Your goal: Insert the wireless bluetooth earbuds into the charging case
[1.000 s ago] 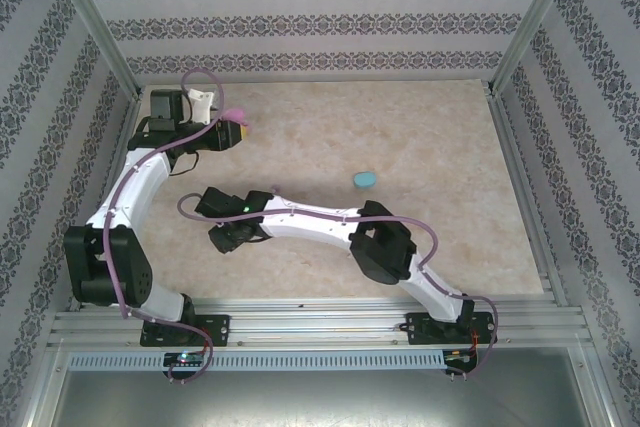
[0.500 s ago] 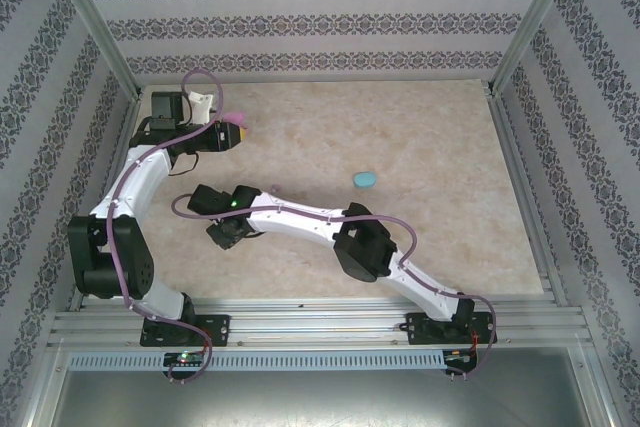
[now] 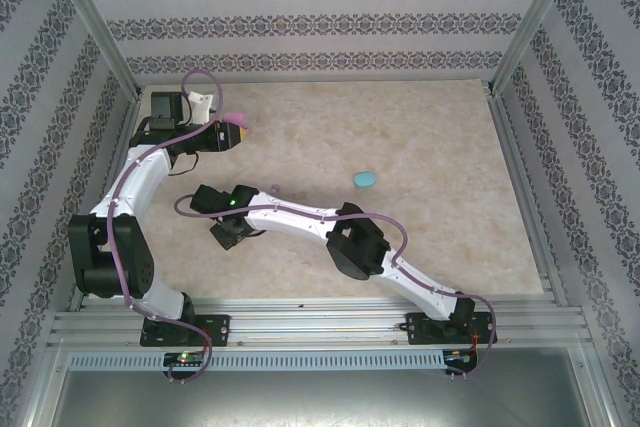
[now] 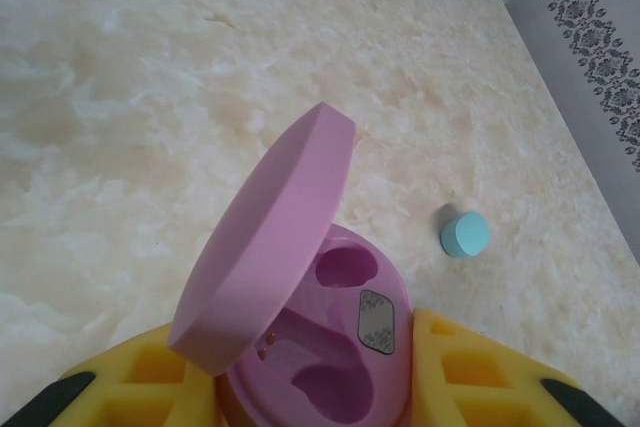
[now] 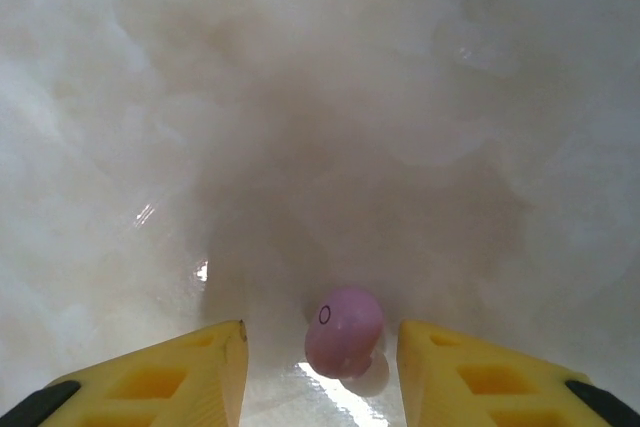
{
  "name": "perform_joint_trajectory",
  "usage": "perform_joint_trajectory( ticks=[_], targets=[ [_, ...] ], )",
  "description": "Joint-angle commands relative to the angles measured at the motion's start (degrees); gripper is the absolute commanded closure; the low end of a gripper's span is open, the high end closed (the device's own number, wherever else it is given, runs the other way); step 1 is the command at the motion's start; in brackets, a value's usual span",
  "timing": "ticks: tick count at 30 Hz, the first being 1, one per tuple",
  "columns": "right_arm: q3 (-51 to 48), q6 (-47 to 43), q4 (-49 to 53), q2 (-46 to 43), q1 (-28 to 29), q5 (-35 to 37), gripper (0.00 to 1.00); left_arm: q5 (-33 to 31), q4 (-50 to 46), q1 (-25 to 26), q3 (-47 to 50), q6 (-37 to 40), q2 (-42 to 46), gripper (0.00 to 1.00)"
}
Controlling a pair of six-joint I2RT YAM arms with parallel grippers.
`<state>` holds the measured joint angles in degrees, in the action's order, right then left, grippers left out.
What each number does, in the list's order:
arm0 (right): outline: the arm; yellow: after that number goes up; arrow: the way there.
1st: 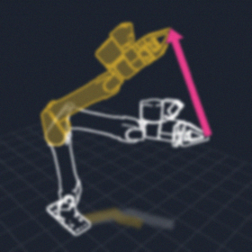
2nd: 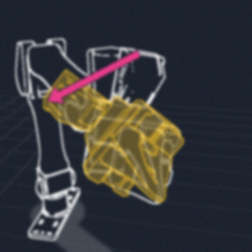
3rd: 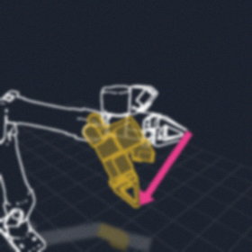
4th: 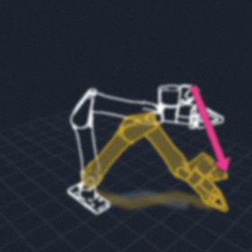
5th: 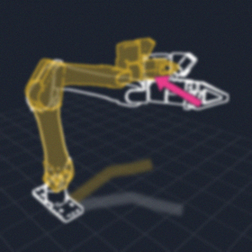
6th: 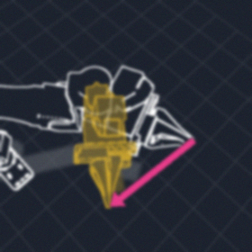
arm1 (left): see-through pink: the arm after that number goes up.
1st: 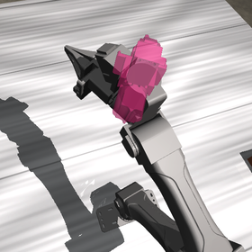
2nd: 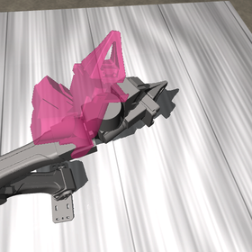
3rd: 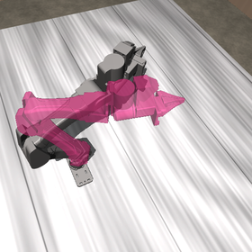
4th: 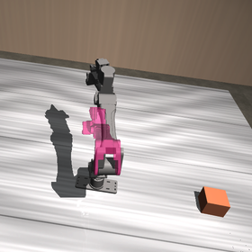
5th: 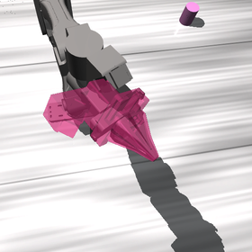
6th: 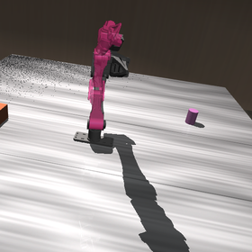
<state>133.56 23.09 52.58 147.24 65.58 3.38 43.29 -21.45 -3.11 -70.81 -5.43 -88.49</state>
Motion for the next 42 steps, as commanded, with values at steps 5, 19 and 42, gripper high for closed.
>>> perform_joint_trajectory(
  ticks=[5, 19, 42],
  targets=[
    [3.9, -0.9, 2.4, 2.9, -0.8, -1.2, 0.61, 1.6, 1.9, -0.7, 0.1, 0.0, -0.8, 0.8],
    [-7.4, 0.9, -1.4, -5.8, -2.0, -2.9, 0.79, 3.7, 5.1, -0.7, 4.4, 1.4, 1.7, 0.81],
    [-65.0, 16.0, -34.2, -72.9, -19.0, -14.1, 0.8, 22.2, 62.3, 8.0, 29.0, -14.7, 13.2, 0.82]
  ],
)
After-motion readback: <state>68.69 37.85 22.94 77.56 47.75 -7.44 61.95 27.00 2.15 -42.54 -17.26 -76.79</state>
